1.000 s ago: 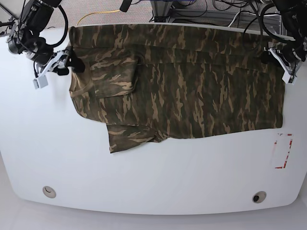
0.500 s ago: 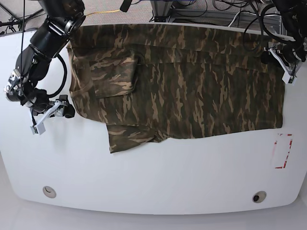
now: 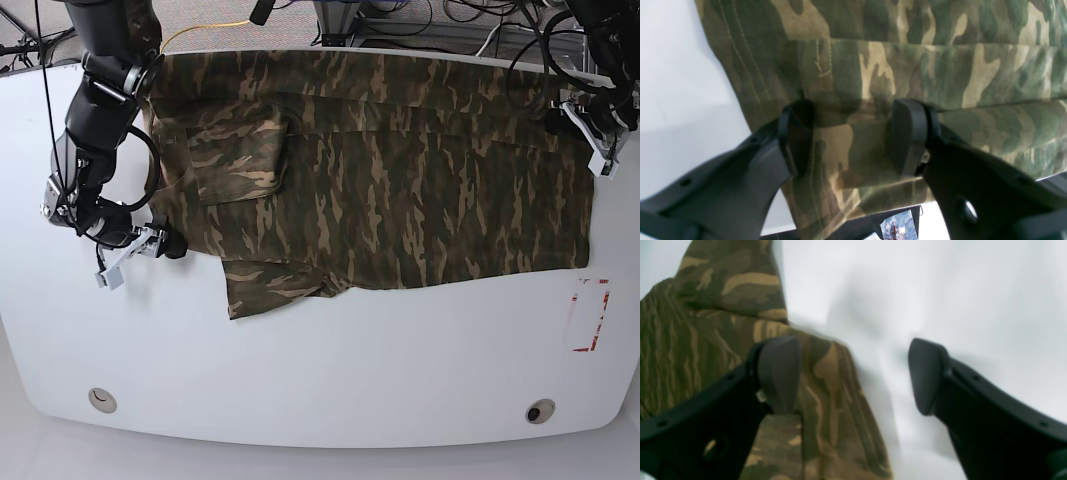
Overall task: Fold the T-shirt properly
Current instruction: 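Move the right gripper along the shirt side and grasp the hem corner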
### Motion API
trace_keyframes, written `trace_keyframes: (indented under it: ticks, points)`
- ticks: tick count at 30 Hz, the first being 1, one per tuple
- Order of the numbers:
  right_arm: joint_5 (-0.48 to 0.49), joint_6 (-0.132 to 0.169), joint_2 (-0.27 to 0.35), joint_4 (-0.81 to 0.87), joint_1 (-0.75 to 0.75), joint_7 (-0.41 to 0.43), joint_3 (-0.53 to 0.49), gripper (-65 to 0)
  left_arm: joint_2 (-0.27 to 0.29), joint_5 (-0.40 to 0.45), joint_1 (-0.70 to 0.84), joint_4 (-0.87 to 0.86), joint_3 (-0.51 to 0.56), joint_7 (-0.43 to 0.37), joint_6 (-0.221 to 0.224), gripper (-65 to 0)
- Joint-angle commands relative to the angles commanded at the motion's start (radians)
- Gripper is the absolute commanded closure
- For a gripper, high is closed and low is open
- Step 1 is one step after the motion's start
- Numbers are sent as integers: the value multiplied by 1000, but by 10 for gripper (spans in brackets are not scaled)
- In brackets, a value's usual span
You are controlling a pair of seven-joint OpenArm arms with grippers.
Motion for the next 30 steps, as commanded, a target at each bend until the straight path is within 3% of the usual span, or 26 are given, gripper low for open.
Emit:
trace_keyframes:
  ticks: [4,9,14,19,26,30]
  points:
    - [5,0,-17,0,0,-23,-2,-325,0,0,-25,0,-2,5,0,-351]
    - [-5,0,-37,0,-2,-25,-2,-244,0,-2,-41,15,-18,8,0,-351]
    - [-21,0,-34,0,0,-23,-2,0,6,-2,-60,104,-61,64,0,-351]
    - [-118,0,-34,3,21,-21,0,0,8,-8,-97,201,-87,117,0,-351]
    - [-144,0,5,3,25,-21,-2,0,6,-147,-121,310,-213,117,0,-353]
    - [-144,0,23,3,25,-21,-2,0,6,-86,-233,242,-269,103,0,-356]
